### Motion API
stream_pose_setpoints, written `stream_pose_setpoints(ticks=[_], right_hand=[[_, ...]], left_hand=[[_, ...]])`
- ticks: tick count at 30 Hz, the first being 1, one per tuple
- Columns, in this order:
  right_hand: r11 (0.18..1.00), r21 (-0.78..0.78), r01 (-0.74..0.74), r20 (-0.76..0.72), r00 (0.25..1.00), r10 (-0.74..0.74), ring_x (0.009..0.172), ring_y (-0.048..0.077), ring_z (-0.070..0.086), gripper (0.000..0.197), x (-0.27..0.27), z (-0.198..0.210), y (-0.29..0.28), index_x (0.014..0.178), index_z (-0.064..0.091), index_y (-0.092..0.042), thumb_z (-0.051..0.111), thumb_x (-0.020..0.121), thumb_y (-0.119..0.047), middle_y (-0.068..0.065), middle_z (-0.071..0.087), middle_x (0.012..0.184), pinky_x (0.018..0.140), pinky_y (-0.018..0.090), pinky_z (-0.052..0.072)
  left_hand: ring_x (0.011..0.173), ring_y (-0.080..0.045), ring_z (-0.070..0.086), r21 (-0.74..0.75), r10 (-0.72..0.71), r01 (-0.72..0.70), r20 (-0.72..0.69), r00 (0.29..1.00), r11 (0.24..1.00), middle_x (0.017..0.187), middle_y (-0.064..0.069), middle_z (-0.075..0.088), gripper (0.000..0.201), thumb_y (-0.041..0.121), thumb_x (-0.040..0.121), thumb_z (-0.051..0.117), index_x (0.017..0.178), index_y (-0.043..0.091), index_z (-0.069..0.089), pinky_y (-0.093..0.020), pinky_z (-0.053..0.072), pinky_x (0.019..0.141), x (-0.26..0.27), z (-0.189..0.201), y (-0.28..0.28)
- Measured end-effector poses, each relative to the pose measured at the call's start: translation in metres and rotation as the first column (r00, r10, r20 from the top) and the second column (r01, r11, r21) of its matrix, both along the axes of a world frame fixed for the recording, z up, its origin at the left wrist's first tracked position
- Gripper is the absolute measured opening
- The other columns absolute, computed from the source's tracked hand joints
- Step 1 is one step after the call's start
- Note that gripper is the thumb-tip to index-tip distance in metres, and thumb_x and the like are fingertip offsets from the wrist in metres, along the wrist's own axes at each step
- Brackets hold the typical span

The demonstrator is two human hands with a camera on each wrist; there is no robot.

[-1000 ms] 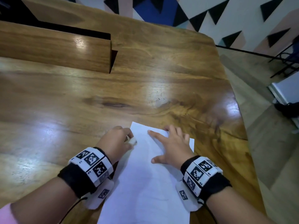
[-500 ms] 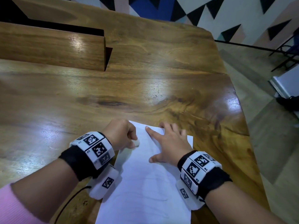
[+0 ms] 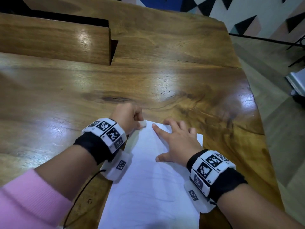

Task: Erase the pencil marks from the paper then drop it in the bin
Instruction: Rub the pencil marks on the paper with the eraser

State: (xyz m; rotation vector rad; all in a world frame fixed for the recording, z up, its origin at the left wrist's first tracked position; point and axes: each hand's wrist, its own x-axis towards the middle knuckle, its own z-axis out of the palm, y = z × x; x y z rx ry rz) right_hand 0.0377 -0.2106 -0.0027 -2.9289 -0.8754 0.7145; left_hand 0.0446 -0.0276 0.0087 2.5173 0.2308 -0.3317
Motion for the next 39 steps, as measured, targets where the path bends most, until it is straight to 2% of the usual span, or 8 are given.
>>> stream_pose_setpoints(ticks=[2,7,16,20,26,32,35,39], right_hand=[[1.0,0.005,-0.002,-0.002,1.0,0.002,0.126,0.021,0.017,0.096,0.0,0.0,0.0,0.144,0.008,-0.046,0.062,0.068,-0.068,-0.01,0.01,0.142,0.094,0.041,0.023],[1.0,0.023,-0.015,-0.014,1.0,0.015,0.128,0.019,0.016,0.095,0.001,-0.001,-0.003,0.144,0.006,-0.045,0.061,0.07,-0.068,-0.013,0.009,0.146,0.096,0.041,0.022],[0.998,0.055,-0.001,0.007,1.0,0.001,0.134,0.016,0.016,0.089,-0.005,-0.001,-0.005,0.144,0.012,-0.045,0.059,0.072,-0.067,-0.024,0.015,0.151,0.096,0.041,0.021],[0.999,0.044,-0.01,0.012,1.0,0.009,0.134,0.017,0.018,0.091,-0.007,0.001,-0.004,0.144,0.012,-0.045,0.06,0.07,-0.069,-0.025,0.014,0.151,0.098,0.042,0.024],[0.998,-0.018,-0.059,0.02,0.998,0.06,0.136,0.02,0.014,0.099,-0.007,0.003,-0.005,0.146,0.004,-0.042,0.058,0.068,-0.072,-0.022,0.003,0.154,0.1,0.043,0.026],[0.991,-0.073,-0.113,0.051,0.992,0.117,0.138,0.02,0.014,0.101,-0.008,0.004,-0.003,0.148,0.002,-0.034,0.055,0.071,-0.072,-0.023,0.0,0.154,0.098,0.048,0.025],[0.985,-0.081,-0.153,0.073,0.984,0.159,0.14,0.02,0.012,0.101,-0.007,0.005,-0.002,0.149,0.003,-0.029,0.053,0.073,-0.072,-0.019,0.003,0.156,0.107,0.048,0.016],[0.984,-0.041,-0.172,0.054,0.983,0.174,0.14,0.021,0.014,0.102,-0.005,0.005,-0.001,0.15,0.002,-0.024,0.054,0.074,-0.069,-0.013,0.004,0.157,0.112,0.037,0.011]], left_hand=[[0.069,-0.015,0.056,-0.008,0.026,-0.026,0.006,1.0,1.0,0.069,0.003,0.06,0.019,0.013,0.065,0.079,0.064,0.021,0.061,-0.014,0.037,0.054,0.001,0.001,0.001],[0.064,-0.011,0.056,-0.056,-0.096,0.086,-0.222,0.97,0.995,0.068,0.004,0.064,0.018,0.015,0.064,0.08,0.059,0.02,0.063,-0.014,0.042,0.055,-0.02,0.004,0.012],[0.069,-0.014,0.051,0.014,-0.007,0.006,0.034,0.999,1.0,0.069,0.002,0.057,0.009,0.012,0.071,0.073,0.079,0.01,0.068,-0.02,0.033,0.055,-0.008,-0.004,0.004],[0.07,-0.014,0.052,-0.005,0.017,-0.017,0.039,0.999,1.0,0.068,0.004,0.056,0.009,0.01,0.072,0.072,0.08,0.011,0.068,-0.011,0.035,0.052,-0.011,-0.005,0.006],[0.069,-0.016,0.053,-0.024,-0.015,0.016,0.026,1.0,1.0,0.068,0.001,0.058,0.009,0.012,0.072,0.073,0.079,0.009,0.067,-0.012,0.036,0.054,-0.011,-0.003,0.001],[0.07,-0.014,0.06,0.002,-0.185,0.19,-0.222,0.957,0.982,0.073,0.004,0.066,0.016,0.025,0.067,0.078,0.062,0.021,0.063,-0.014,0.039,0.053,-0.036,0.007,0.01],[0.067,-0.015,0.057,-0.028,-0.093,0.09,-0.115,0.989,0.996,0.068,0.005,0.061,0.014,0.021,0.065,0.079,0.069,0.019,0.066,-0.015,0.039,0.054,-0.015,0.009,0.009],[0.069,-0.017,0.055,0.042,-0.071,0.07,0.032,0.997,0.997,0.07,0.0,0.061,0.013,0.016,0.068,0.076,0.076,0.01,0.068,-0.016,0.035,0.052,-0.007,0.005,-0.002]])
